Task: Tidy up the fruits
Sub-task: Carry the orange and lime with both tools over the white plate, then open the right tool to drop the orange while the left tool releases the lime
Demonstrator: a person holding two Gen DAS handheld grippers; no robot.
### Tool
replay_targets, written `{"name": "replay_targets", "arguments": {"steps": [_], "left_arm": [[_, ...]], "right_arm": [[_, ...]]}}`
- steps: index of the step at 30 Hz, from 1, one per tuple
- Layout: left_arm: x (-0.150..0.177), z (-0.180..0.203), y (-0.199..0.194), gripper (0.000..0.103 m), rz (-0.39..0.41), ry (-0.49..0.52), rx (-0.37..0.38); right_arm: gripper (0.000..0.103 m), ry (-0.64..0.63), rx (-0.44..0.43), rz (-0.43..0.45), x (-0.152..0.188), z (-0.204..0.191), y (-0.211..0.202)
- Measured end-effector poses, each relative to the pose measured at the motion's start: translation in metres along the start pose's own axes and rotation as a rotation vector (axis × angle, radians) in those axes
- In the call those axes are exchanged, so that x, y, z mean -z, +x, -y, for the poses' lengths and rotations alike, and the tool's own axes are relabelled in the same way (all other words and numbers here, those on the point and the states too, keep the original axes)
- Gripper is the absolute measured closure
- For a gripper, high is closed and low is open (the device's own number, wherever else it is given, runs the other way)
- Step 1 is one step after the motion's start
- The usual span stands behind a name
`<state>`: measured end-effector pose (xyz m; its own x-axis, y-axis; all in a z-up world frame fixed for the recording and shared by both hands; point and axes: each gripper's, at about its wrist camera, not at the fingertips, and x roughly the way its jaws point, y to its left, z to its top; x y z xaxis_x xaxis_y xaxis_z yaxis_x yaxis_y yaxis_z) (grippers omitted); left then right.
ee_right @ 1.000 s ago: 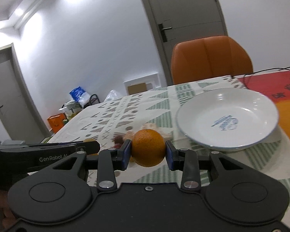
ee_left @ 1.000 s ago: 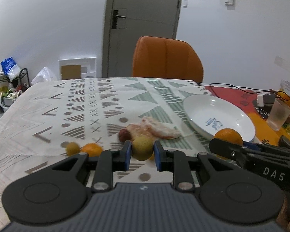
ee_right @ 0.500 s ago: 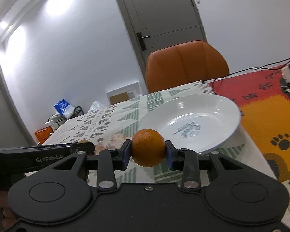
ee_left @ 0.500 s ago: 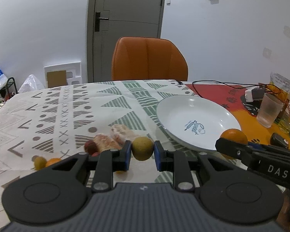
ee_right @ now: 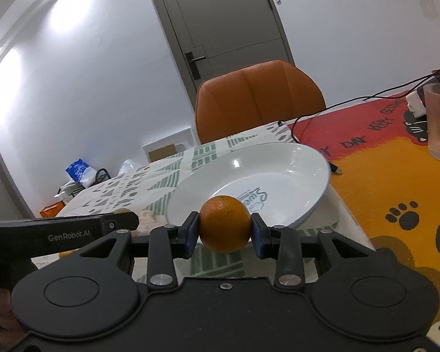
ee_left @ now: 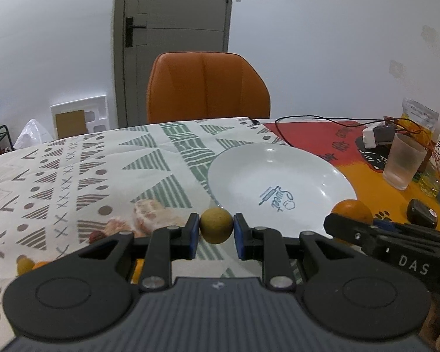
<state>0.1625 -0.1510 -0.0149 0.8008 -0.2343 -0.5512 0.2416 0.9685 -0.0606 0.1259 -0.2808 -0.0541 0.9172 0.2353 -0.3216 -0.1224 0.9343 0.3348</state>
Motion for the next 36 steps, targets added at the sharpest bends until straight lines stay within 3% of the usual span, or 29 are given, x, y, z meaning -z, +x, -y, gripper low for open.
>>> {"name": "replay_targets", "arguments": {"steps": [19, 36], "left_arm": [[-0.021, 0.017, 0.054, 0.079, -0.033, 0.03, 0.021], [-0.024, 0.018, 0.071, 0.079, -0.048, 0.008, 0.023]], "right_arm": [[0.068, -0.044, 0.084, -0.023, -0.01, 0.015, 0.039], [0.063, -0.016, 0.077, 0.005, -0.01, 0.019, 0.031]]}}
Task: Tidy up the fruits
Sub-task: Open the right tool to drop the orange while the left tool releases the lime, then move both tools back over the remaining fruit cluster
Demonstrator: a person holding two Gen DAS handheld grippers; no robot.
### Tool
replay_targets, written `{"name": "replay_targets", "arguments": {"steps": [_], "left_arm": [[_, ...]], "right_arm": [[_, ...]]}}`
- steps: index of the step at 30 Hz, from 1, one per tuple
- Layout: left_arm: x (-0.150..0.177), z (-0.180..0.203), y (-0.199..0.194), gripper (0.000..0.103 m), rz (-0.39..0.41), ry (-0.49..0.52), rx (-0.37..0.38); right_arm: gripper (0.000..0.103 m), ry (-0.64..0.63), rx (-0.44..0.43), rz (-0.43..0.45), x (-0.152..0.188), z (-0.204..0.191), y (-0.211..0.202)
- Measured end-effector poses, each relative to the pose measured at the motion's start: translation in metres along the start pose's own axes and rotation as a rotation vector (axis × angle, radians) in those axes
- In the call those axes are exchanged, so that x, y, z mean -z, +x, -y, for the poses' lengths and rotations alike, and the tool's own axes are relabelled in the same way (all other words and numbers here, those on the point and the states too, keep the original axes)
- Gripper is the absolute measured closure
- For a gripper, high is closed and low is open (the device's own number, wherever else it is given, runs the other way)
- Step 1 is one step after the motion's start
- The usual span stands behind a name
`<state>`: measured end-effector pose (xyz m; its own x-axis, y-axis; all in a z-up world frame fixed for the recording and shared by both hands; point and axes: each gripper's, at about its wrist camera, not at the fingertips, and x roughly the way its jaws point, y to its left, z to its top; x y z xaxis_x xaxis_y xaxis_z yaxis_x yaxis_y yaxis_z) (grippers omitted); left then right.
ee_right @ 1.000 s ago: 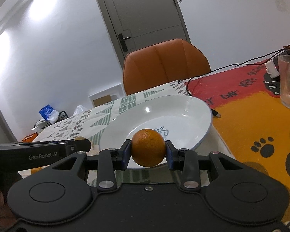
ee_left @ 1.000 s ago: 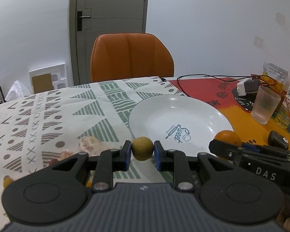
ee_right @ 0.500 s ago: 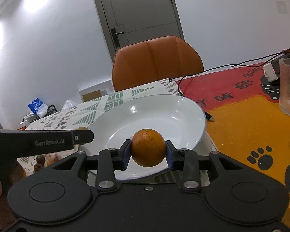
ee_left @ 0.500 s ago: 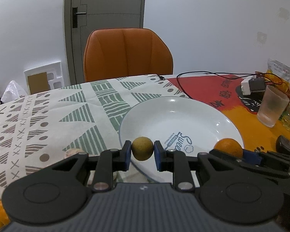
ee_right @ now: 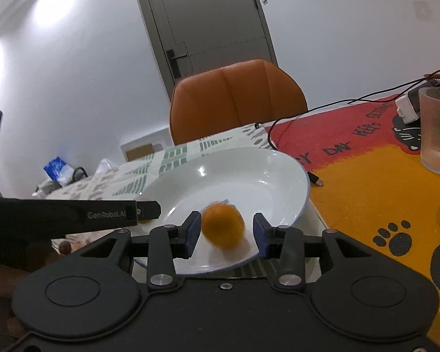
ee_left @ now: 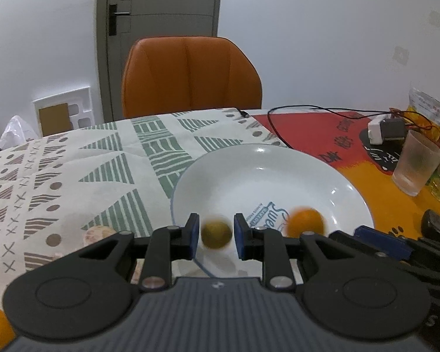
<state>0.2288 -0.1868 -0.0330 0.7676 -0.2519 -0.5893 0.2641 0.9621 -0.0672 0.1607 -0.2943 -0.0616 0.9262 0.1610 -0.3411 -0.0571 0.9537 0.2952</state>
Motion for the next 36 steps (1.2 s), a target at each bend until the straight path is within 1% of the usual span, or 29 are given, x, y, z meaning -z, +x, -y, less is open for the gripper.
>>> {"name": "replay_targets", "arguments": {"steps": [7, 9, 10, 15, 17, 18, 19, 20, 21, 24, 26, 28, 36], "left_arm": [[0.002, -0.009, -0.014, 0.075, 0.006, -0.027, -0.007], [0.003, -0.012, -0.018, 0.074, 0.006, -0.035, -0.011], [0.003, -0.015, -0.021, 0.072, 0.011, -0.04, -0.013], [0.005, -0.032, -0.039, 0.043, 0.049, -0.091, -0.047], [0.006, -0.039, -0.046, 0.039, 0.059, -0.11, -0.063], [0.007, -0.042, -0.049, 0.035, 0.062, -0.118, -0.071], [0.008, -0.045, -0.052, 0.033, 0.065, -0.124, -0.08], [0.01, -0.049, -0.055, 0.028, 0.07, -0.129, -0.089], [0.011, -0.052, -0.059, 0.024, 0.078, -0.132, -0.097], [0.015, -0.06, -0.07, 0.02, 0.096, -0.132, -0.116], [0.017, -0.066, -0.077, 0.018, 0.106, -0.132, -0.129], [0.02, -0.071, -0.084, 0.016, 0.115, -0.133, -0.138], [0.031, -0.089, -0.104, 0.014, 0.116, -0.148, -0.17]], "right_arm": [[0.063, 0.026, -0.01, 0.011, 0.001, -0.002, -0.008], [0.062, 0.026, -0.014, 0.012, 0.001, -0.005, -0.01], [0.06, 0.026, -0.014, 0.012, 0.002, -0.005, -0.01], [0.047, 0.02, -0.004, 0.022, 0.003, -0.01, -0.016], [0.038, 0.02, 0.001, 0.03, 0.003, -0.012, -0.02], [0.036, 0.018, 0.002, 0.035, 0.004, -0.013, -0.021], [0.031, 0.012, 0.0, 0.04, 0.004, -0.016, -0.023], [0.023, 0.009, -0.002, 0.045, 0.004, -0.017, -0.024], [0.02, 0.008, -0.002, 0.051, 0.003, -0.019, -0.026], [0.013, -0.002, -0.003, 0.065, 0.005, -0.025, -0.03], [0.003, -0.011, 0.001, 0.065, 0.006, -0.029, -0.032], [0.0, -0.017, 0.002, 0.072, 0.007, -0.033, -0.034], [0.0, -0.046, -0.025, 0.079, 0.007, -0.052, -0.038]]}}
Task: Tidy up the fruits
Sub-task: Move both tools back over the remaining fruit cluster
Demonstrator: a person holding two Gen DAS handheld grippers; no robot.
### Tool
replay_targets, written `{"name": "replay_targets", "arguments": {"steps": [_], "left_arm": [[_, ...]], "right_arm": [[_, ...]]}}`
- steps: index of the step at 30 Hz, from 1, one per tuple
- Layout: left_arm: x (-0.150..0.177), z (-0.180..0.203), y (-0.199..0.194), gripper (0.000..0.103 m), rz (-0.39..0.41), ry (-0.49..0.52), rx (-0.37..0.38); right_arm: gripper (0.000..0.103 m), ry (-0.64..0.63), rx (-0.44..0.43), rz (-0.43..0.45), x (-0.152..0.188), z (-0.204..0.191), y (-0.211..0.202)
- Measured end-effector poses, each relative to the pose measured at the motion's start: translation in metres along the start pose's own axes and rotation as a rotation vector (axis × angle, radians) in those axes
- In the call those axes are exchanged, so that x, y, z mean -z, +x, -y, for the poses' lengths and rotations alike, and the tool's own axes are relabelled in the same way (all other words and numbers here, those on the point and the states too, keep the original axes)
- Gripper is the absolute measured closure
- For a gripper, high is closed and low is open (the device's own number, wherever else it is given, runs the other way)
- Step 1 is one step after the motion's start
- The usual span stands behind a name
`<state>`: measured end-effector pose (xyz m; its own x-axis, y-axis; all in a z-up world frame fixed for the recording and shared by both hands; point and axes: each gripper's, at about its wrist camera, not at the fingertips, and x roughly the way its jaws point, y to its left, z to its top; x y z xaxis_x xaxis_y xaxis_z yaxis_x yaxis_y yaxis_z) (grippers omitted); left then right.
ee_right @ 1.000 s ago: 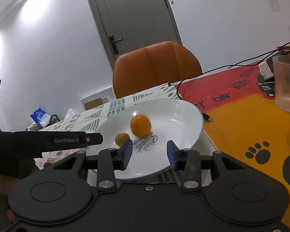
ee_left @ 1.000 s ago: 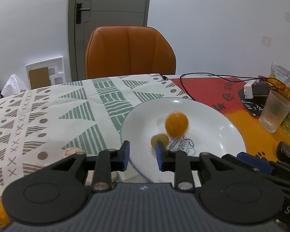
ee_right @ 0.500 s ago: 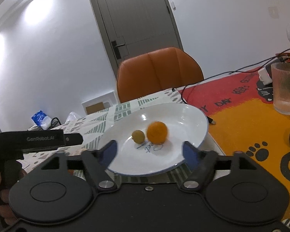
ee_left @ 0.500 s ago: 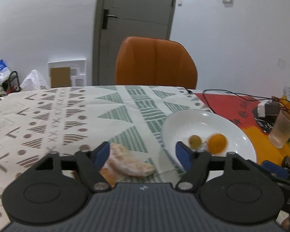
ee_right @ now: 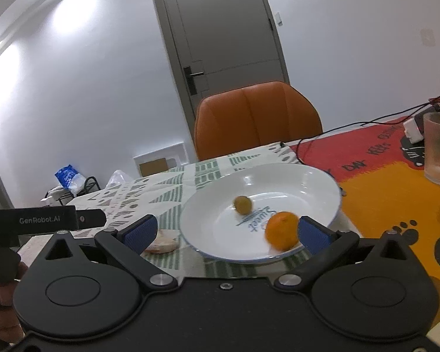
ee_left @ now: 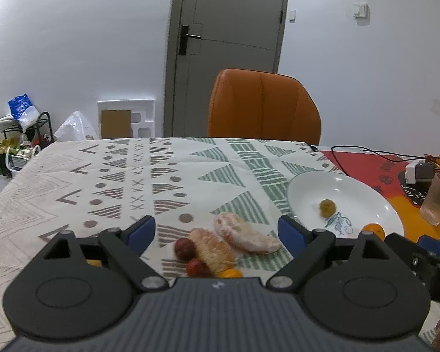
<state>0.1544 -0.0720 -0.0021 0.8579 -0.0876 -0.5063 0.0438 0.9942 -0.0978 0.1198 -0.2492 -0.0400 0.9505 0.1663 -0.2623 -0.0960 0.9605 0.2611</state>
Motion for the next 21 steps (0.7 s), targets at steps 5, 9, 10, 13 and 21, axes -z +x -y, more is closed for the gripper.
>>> {"name": "replay_targets", "arguments": {"steps": [5, 9, 10, 13, 21], "left_arm": [[0.002, -0.016, -0.01, 0.013, -0.003, -0.019, -0.028], [0.001, -0.03, -0.017, 0.013, -0.001, -0.039, -0.043], [0.001, -0.033, -0.019, 0.013, 0.001, -0.044, -0.048], [0.0, -0.043, -0.024, 0.013, 0.009, -0.059, -0.061], [0.001, -0.066, -0.039, 0.009, 0.032, -0.081, -0.088]], "right_arm": [[0.0, -0.01, -0.03, 0.004, -0.001, -0.013, -0.001], [0.0, -0.014, -0.043, 0.001, -0.002, -0.023, 0.0], [0.0, -0.013, -0.048, 0.001, -0.002, -0.026, 0.001], [0.0, -0.015, -0.056, 0.0, -0.002, -0.032, 0.002], [0.0, -0.031, -0.081, -0.013, 0.0, -0.05, 0.005]]}}
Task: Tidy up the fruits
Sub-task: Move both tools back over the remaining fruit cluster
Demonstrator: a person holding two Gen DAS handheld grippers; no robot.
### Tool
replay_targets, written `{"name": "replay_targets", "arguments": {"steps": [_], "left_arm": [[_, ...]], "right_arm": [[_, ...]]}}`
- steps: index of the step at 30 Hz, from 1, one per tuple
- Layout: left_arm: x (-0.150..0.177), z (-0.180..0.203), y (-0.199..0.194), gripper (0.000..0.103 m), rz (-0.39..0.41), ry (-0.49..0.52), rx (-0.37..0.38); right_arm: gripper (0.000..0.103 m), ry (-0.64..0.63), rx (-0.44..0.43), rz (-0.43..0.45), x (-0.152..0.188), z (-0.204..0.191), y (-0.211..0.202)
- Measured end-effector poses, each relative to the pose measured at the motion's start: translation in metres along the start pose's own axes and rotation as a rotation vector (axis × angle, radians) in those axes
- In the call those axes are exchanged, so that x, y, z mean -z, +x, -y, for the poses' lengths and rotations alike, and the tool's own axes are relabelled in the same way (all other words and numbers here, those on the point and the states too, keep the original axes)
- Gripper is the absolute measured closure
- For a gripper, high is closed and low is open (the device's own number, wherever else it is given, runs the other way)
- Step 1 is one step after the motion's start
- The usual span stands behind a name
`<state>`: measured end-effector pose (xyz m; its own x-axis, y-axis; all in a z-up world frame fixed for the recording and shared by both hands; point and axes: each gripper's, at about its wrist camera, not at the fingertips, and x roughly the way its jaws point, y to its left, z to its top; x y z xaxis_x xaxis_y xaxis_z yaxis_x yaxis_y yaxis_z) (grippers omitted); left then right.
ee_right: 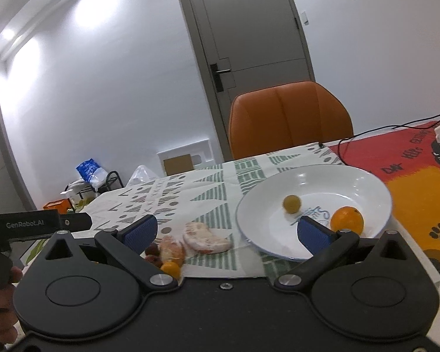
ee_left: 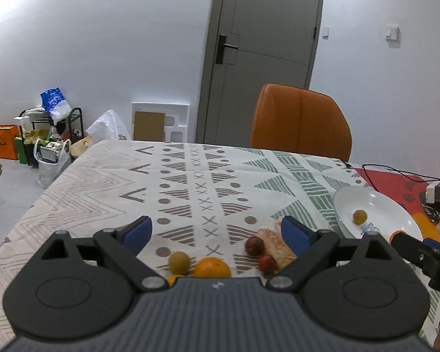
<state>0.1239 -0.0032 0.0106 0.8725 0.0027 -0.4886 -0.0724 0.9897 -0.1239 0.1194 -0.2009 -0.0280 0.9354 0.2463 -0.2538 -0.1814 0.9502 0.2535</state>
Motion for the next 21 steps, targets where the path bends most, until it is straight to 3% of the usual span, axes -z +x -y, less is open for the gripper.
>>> {"name": "replay_targets", "arguments": {"steps": [9, 21], "left_arm": [[0.003, -0.024, -0.007, 0.009, 0.015, -0.042, -0.037], [0.017, -0.04, 0.0, 0.009, -0.025, -0.059, -0.039]], "right_arm": [[0.0, -0.02, -0.036, -0.024, 0.005, -0.012, 0.004], [0.0, -0.025, -0.108, -0.091, 0.015, -0.024, 0.018]]}}
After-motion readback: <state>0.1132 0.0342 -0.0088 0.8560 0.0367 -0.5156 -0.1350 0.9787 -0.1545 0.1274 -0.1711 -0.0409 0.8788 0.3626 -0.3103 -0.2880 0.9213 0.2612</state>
